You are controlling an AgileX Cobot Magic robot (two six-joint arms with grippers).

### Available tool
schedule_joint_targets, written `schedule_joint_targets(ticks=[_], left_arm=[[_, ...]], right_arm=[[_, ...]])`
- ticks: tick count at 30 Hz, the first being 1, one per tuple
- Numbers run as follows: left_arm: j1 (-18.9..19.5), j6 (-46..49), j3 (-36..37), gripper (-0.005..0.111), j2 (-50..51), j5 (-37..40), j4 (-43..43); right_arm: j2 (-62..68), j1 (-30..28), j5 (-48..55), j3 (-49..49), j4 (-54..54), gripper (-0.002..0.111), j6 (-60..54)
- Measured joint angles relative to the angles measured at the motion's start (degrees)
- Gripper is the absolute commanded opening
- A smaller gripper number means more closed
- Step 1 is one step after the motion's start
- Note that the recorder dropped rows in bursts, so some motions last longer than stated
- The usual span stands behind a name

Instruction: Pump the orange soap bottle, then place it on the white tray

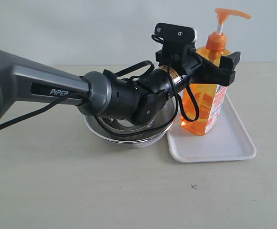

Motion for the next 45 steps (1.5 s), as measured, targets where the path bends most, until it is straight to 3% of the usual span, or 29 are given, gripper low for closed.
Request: schedule_joint_targets(ticks=[9, 31, 37, 45], left_arm=[[0.0, 0.8, 0.0, 0.097, -2.6, 4.6, 0.0], [0.0, 6.6, 0.6, 0.097, -18.2, 41.9, 0.0], [0.0, 6.9, 6.6, 0.097, -23.8, 43.7, -0.1], [0.0, 6.7, 20.5, 0.097, -37.6, 43.7, -2.4]], right_arm=[[0.0, 0.0, -0.1, 0.0, 0.0, 0.001, 0.0], [0.0, 0.0, -0.1, 0.0, 0.0, 0.001, 0.0], [0.0, 0.0, -0.1, 0.0, 0.0, 0.001, 0.0], [0.0, 0.0, -0.1, 0.0, 0.0, 0.001, 0.0]])
